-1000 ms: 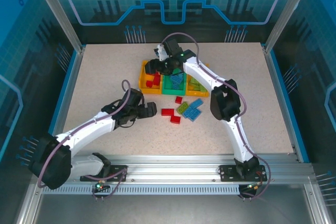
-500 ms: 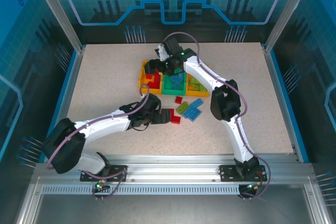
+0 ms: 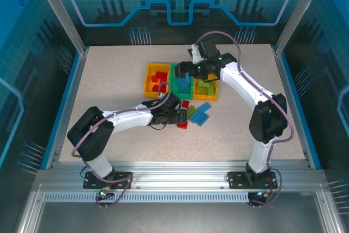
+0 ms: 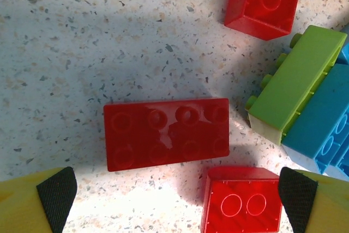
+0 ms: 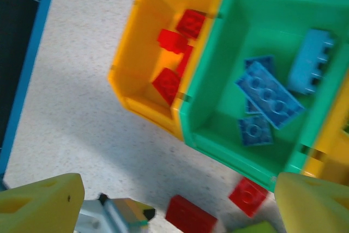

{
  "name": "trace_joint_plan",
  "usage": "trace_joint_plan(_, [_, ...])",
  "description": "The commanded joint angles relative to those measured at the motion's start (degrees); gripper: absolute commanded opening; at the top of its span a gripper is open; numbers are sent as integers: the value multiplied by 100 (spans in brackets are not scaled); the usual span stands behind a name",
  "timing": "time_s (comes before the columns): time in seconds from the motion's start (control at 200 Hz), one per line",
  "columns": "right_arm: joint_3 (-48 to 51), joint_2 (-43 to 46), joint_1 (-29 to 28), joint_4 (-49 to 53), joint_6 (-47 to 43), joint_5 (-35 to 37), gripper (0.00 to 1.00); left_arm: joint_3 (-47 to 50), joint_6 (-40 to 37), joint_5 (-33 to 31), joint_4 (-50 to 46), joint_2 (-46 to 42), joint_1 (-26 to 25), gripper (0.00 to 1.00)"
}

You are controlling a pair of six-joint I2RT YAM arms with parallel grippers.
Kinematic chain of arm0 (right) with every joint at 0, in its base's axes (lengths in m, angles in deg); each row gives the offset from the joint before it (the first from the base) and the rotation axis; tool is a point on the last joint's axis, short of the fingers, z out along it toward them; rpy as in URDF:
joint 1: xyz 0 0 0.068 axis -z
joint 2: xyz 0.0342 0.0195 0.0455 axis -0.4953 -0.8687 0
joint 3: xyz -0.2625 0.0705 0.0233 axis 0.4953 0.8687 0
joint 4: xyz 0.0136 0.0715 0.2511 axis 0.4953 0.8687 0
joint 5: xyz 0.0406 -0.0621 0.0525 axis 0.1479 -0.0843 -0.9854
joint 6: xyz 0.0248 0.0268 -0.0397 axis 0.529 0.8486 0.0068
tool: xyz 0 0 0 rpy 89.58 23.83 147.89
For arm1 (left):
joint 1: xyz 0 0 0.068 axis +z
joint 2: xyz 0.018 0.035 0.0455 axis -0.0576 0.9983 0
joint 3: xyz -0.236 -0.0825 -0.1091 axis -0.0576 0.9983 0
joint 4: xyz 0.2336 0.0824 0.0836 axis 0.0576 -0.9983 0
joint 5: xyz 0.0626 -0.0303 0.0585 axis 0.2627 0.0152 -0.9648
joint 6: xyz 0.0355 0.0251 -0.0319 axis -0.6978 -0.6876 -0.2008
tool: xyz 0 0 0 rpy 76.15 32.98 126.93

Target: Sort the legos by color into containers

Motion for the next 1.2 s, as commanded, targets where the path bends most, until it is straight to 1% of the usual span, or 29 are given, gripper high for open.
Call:
trace_joint_plan(0.0, [391, 312, 166, -91, -167, 143, 92, -217, 23, -34, -259, 168, -57, 99])
trace_joint_plan(0.145, [809, 608, 416, -173, -169, 161, 92, -386, -65, -147, -442, 366, -86, 97])
trace_joint_plan(0.39, [1334, 1086, 786, -258, -208, 139, 92, -597, -107, -302, -609, 696, -87, 86])
trace_joint_plan(0.51, [1503, 1224, 842, -217, -281, 176, 92, -679, -128, -397, -628, 796, -90, 85])
trace_joint_plan(0.575, [1617, 1308, 838, -214, -316, 179, 92, -743, -143, -449, -673, 859, -85, 84])
trace_joint_plan(0.675, [1872, 1461, 795, -240, -352, 245, 92, -809, -168, -521, -693, 931, -70, 75])
trace_joint_plan(0.74, [2101, 1600, 730, -274, -379, 358, 92, -826, -147, -574, -723, 942, -50, 73])
trace_joint_plan(0.84, [2467, 1838, 641, -294, -370, 574, 91, -764, -125, -570, -695, 863, 5, 59])
trace_joint_plan(0.89, [2669, 1972, 606, -317, -349, 655, 91, -725, -118, -571, -684, 798, 32, 55])
trace_joint_plan(0.99, [3083, 2249, 503, -370, -342, 863, 91, -686, -107, -618, -761, 595, 100, 54])
trace_joint_plan(1.101, [3520, 2483, 318, -446, -497, 1092, 91, -745, -217, -823, -963, 251, 193, 54])
trace_joint_plan(1.196, [3777, 2482, 230, -507, -392, 975, 91, -879, -387, -942, -1065, -64, 372, 55])
